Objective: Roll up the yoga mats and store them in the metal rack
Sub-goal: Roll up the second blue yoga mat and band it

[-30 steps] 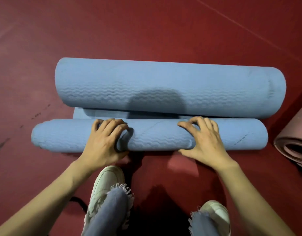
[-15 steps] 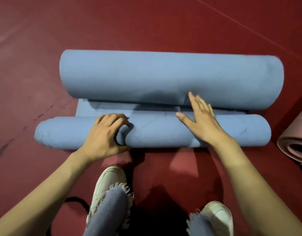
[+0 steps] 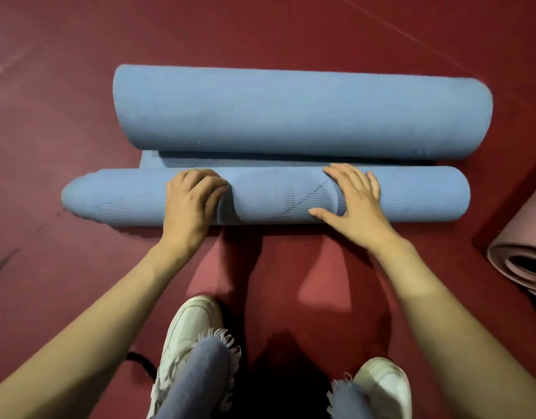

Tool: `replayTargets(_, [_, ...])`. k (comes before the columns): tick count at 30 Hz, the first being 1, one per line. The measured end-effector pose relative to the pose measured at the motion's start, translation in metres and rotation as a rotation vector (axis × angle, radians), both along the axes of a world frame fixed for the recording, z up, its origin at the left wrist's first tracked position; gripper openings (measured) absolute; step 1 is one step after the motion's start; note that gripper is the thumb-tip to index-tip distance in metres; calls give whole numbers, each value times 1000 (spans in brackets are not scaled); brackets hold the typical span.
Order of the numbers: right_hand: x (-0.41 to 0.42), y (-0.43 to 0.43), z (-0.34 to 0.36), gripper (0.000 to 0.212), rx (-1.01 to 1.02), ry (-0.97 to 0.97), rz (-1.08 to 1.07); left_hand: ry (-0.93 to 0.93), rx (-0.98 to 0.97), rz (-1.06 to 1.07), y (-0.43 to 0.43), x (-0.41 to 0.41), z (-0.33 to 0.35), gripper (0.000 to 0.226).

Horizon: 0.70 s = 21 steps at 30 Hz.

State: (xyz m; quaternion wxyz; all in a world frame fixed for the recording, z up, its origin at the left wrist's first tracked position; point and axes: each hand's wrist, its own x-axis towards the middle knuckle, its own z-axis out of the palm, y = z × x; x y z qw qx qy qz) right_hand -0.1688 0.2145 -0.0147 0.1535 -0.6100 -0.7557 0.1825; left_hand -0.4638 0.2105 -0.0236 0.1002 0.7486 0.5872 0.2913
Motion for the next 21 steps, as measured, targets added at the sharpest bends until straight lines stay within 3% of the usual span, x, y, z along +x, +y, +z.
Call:
replayTargets(3, [1, 16, 9, 78, -49, 58, 6, 32, 55, 2, 1, 4, -6, 28])
replayTargets(7, [3, 21, 6, 74, -57, 44, 11, 189, 6, -152, 1, -5, -9, 73])
replayTargets(10, [3, 29, 6, 77, -6, 48, 41, 337, -37, -209, 15, -12, -7, 91])
replayTargets(15, [11, 41, 6, 80, 49, -52, 183, 387, -69, -270, 35, -17, -2, 98])
replayTargets(21, [8, 33, 2, 91, 67, -205, 162, 416, -64, -283, 43, -18, -3, 103])
